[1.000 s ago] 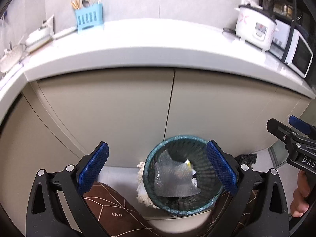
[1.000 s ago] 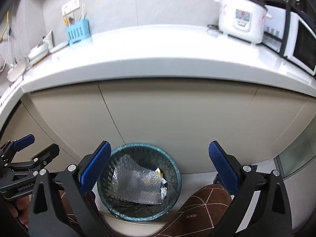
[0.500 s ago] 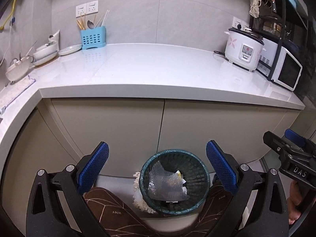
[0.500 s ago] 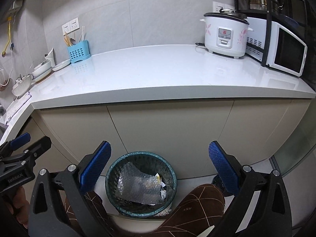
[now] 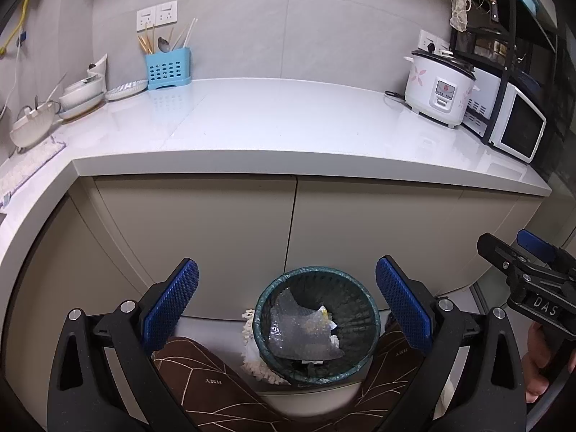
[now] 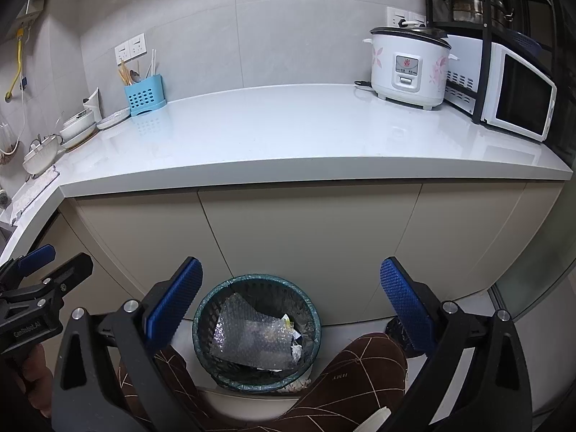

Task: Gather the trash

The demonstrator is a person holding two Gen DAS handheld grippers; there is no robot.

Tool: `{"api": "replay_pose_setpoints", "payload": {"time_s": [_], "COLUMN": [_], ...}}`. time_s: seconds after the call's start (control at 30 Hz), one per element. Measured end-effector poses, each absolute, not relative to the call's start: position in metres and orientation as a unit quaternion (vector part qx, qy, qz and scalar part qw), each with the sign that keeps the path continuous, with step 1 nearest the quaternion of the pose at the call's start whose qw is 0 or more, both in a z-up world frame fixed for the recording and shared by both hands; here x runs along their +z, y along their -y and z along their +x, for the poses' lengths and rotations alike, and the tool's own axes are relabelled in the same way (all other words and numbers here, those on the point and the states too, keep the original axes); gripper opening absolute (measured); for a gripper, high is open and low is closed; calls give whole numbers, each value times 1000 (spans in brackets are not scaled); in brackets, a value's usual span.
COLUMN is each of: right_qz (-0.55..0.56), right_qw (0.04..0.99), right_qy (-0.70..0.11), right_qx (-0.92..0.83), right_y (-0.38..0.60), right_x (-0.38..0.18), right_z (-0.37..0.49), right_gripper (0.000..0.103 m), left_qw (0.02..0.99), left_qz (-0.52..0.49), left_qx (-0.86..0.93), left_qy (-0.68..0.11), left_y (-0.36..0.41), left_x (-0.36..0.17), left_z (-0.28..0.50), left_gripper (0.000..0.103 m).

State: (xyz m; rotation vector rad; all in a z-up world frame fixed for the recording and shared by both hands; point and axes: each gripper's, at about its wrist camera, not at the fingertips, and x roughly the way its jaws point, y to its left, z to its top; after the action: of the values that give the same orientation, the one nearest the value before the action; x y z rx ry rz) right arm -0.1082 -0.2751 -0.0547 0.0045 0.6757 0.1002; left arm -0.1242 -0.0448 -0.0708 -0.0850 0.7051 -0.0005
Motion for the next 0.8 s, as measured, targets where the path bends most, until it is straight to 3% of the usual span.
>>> {"api": "replay_pose_setpoints", "payload": {"time_s": [0.8], "right_qz": [-3], "right_qw": [941], "right_qy": [-336], "right_qx": [46], "right_y": [273], "right_x": [-58], "right_z": [-106], "right_gripper": [95], "left_qw": [936], "left_qz": [-39], "left_qx": [2], "left_qy": [-350], "left_y": [43], "left_x": [-77], "left_z": [-124], "left_gripper": [97]}}
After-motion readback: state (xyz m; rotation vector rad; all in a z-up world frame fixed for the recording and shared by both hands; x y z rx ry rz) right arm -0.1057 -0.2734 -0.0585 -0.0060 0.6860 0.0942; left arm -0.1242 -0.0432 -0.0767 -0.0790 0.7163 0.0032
